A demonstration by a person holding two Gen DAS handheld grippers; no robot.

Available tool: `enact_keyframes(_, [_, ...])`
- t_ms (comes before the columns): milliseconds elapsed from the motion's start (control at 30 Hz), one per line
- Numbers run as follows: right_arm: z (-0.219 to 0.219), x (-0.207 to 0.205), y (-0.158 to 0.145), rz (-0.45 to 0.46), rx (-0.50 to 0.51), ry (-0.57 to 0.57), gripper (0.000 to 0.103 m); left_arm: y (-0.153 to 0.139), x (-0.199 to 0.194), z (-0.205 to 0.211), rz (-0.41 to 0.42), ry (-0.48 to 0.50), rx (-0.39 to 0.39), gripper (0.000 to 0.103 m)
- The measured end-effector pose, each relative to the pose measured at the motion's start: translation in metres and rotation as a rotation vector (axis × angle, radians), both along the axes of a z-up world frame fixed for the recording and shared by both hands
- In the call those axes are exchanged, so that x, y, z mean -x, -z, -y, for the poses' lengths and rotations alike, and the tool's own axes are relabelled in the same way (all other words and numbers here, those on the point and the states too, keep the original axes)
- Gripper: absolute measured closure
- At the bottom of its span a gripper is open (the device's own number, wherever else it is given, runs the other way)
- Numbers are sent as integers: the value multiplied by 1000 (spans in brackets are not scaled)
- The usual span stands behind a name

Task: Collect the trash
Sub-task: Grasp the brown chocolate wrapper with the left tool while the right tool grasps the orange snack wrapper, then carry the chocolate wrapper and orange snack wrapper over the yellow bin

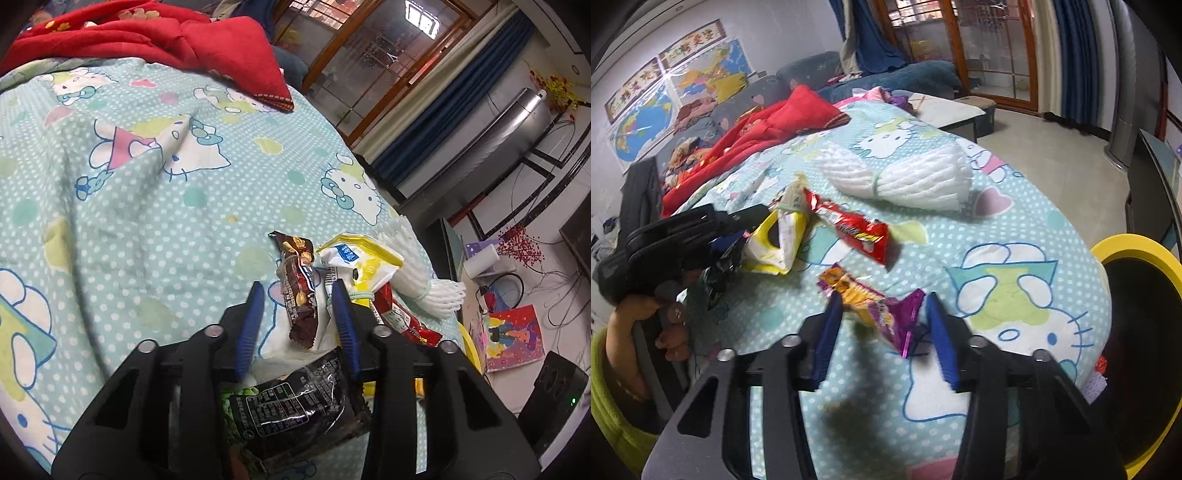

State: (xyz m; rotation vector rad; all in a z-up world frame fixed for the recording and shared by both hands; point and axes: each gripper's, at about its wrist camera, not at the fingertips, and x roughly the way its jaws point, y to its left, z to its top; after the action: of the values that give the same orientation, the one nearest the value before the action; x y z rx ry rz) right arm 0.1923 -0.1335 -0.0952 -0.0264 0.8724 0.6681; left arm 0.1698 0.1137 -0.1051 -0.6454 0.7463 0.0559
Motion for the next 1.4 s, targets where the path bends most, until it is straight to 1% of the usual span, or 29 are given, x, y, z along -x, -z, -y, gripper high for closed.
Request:
enact_keyframes(67, [-2, 3, -1, 8, 8, -7, 68, 1, 0, 0, -4, 3, 3, 82])
enact_keyframes(167, [-3, 7, -1, 17, 17, -20, 70, 1, -2, 1, -10, 15, 4, 85])
enact_keyframes(233, [-3, 11, -1, 24, 22, -27, 71, 2, -3, 1, -14, 23, 6, 90])
enact_keyframes(300, [-3, 13, -1, 32, 29, -32, 71, 3, -3, 1, -14, 26, 10, 91])
enact_keyframes(433, [0, 17, 0, 36, 29, -38, 72, 2, 0, 0, -3, 23, 22, 92])
enact_keyframes(600, [3, 20, -1, 33, 25, -42, 73, -4, 8, -4, 45, 1, 25, 92])
enact_keyframes(800, [5, 23, -3, 33, 24, -45, 76, -15, 18, -8, 80, -28, 7, 92])
enact_keyframes(900, [7, 25, -5, 34, 20, -44, 80, -24, 23, -8, 107, -39, -21, 92])
enact_keyframes(1100, [15, 24, -13, 53, 2, -18, 82, -42, 28, -2, 151, -22, -53, 92])
enact_keyframes(1400, [31, 18, -30, 83, -36, 35, 82, -58, 29, 15, 195, 39, -52, 92])
